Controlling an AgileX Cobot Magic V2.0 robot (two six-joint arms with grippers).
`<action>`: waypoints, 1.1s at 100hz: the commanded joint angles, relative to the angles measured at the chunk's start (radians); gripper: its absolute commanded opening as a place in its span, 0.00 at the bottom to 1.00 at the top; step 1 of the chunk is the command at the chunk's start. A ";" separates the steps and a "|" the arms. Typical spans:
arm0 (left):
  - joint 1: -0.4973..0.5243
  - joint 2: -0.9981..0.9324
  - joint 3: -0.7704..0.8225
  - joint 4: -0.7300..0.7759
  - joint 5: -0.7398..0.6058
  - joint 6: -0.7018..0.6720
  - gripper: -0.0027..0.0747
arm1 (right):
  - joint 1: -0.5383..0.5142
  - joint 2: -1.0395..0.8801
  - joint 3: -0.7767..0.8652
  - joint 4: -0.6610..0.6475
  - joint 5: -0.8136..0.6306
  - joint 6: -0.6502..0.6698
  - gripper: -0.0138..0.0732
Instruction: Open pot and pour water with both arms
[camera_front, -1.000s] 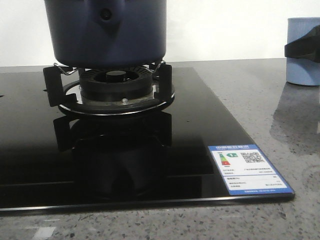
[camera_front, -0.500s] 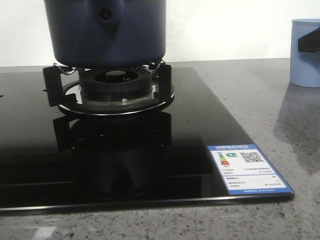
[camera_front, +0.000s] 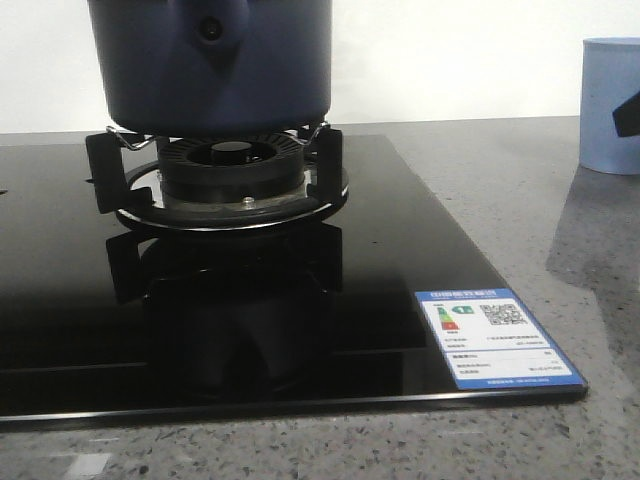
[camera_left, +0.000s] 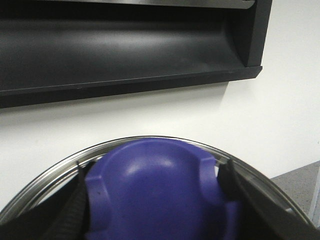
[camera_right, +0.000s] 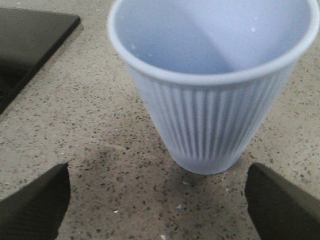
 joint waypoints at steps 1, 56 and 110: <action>0.000 -0.026 -0.035 0.000 -0.087 -0.004 0.55 | -0.006 -0.074 -0.023 0.006 -0.022 0.050 0.90; -0.135 0.110 -0.035 -0.003 -0.095 -0.004 0.55 | -0.006 -0.394 -0.023 -0.078 -0.203 0.207 0.90; -0.199 0.282 -0.035 -0.003 -0.172 -0.004 0.55 | -0.006 -0.440 -0.023 -0.078 -0.240 0.233 0.90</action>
